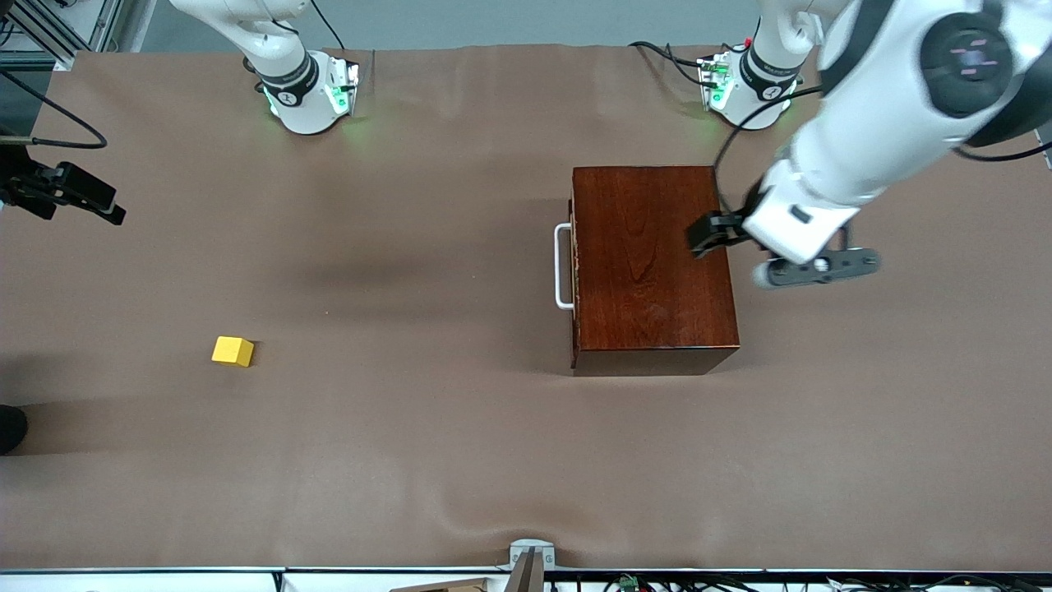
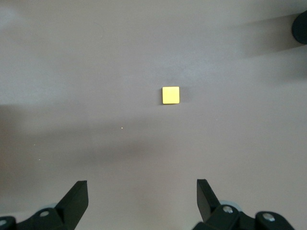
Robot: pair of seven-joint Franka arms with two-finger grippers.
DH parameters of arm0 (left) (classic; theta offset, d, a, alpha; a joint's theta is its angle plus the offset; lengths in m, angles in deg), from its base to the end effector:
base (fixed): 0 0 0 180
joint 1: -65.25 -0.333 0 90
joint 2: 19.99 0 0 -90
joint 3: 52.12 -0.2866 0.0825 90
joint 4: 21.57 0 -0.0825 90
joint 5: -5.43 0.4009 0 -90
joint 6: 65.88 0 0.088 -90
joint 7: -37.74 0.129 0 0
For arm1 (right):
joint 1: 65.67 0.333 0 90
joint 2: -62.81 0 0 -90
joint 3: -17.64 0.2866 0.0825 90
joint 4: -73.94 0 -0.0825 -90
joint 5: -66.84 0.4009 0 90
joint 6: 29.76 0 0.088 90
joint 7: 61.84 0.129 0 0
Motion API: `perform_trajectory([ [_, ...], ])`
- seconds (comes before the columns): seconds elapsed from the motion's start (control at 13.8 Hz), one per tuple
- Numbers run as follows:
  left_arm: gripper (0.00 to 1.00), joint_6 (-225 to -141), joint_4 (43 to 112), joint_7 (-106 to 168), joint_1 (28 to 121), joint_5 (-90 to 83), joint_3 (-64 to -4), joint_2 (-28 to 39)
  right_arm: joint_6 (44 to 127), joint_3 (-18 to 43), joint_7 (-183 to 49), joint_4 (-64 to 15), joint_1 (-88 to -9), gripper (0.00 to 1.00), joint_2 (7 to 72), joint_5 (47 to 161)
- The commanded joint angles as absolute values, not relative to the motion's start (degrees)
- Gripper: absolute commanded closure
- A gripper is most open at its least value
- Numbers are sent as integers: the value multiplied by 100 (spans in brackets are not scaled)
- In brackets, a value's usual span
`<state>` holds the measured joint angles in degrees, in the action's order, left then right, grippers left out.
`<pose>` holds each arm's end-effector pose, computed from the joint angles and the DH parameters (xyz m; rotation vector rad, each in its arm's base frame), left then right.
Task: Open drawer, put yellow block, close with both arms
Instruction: 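Move the left gripper across to the white drawer handle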
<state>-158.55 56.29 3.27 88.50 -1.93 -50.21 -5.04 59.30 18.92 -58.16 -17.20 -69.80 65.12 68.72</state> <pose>0.5788 -0.2869 0.5234 3.0112 0.2562 -0.1060 0.5581 -0.0233 0.5848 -3.1047 0.1762 -0.0059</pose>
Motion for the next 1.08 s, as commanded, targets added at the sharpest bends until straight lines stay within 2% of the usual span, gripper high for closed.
perform_trajectory([
  [0.0,0,-16096,5279,-319,9327,-12,-5081,-128,5892,1905,-5885,-1667,-6972,0,6527,6834],
  [0.72,0,-17344,4892,-2201,10857,921,-5142,1111,5892,1905,-5885,-1668,-6972,0,6527,6834],
  [1.01,0,-17442,4813,-2299,11358,982,-5387,1427,5883,1905,-5885,-1668,-6972,0,6527,6834],
])
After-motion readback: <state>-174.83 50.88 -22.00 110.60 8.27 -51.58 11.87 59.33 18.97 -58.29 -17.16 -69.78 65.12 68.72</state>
